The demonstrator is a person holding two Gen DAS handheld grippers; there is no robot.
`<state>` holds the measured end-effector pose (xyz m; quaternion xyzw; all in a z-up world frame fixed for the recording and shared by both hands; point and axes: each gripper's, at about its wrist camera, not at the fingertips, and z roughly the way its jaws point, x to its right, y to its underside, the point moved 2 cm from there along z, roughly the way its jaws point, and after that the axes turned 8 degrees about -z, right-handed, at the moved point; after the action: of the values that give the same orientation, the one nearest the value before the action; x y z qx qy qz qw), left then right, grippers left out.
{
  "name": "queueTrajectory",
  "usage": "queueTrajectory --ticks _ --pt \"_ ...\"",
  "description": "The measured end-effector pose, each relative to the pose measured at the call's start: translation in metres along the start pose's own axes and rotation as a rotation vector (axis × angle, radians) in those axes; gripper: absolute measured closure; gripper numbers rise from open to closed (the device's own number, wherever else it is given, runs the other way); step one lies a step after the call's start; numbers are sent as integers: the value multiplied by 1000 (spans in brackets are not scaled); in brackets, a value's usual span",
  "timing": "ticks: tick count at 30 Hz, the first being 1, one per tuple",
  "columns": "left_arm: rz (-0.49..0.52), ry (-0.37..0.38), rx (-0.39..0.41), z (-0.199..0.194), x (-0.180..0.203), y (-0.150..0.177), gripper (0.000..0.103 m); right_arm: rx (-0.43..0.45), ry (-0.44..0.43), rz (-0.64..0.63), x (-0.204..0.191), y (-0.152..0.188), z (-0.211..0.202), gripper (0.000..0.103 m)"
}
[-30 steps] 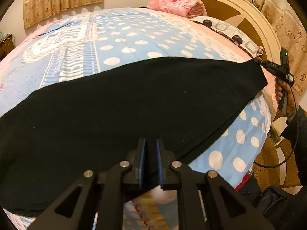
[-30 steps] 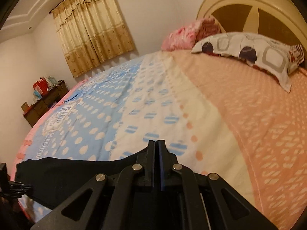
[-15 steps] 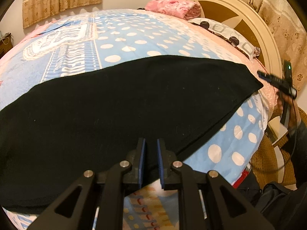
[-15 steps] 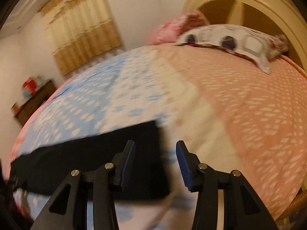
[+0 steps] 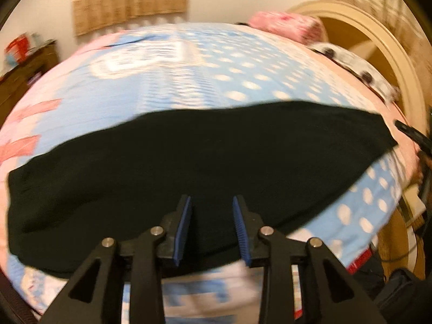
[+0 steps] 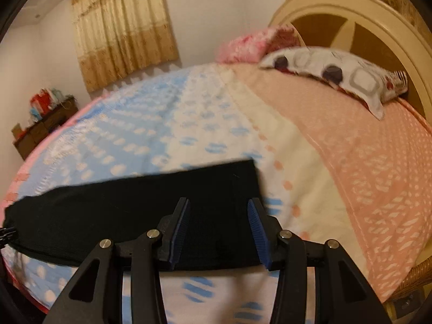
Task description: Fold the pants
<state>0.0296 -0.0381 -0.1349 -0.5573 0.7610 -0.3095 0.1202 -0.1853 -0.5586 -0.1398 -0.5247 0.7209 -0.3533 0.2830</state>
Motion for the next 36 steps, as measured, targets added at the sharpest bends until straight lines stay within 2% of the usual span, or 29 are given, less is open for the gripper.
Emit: queueTrajectory --ticks 1,2,4,7,9,10,11,13,15,18,21,26,29,33,36 --pt "-20 -13 8 -2 -9 -4 69 17 -29 -6 -12 -5 -3 54" --pt "-32 -19 10 -1 -16 -7 68 30 -98 -18 -32 -13 -2 51" --pt "-28 -20 6 4 -20 -13 68 -1 -245 -55 -71 -26 10 50" --pt "8 26 -14 11 -9 -11 68 -44 -508 -113 -152 -53 37 50" --pt "29 62 -29 15 -2 -4 68 -85 -639 -147 -206 -70 57 50" --pt "33 76 -45 18 1 1 68 -95 -675 -161 -224 -75 63 50" --pt "36 89 -64 21 4 7 67 -118 -741 -191 -259 -84 75 50" --pt "64 87 -43 19 8 15 55 -156 -802 -231 -301 -92 93 50" --pt "115 78 -43 16 16 23 50 -210 -873 -282 -346 -95 114 50" --pt "146 88 -37 15 20 30 43 -334 -983 -312 -403 -89 153 50" --pt "136 116 -40 15 16 29 43 -456 -1035 -330 -434 -76 178 50" --pt "127 175 -54 15 8 27 41 -519 -1190 -449 -455 -55 161 50" --pt "150 174 -53 17 10 28 36 -576 -1211 -497 -463 -46 158 49" --pt "178 158 -47 16 17 34 33 -674 -1282 -404 -470 -51 175 48" --pt "182 154 -45 16 19 34 33 -712 -1271 -313 -473 -60 195 48"
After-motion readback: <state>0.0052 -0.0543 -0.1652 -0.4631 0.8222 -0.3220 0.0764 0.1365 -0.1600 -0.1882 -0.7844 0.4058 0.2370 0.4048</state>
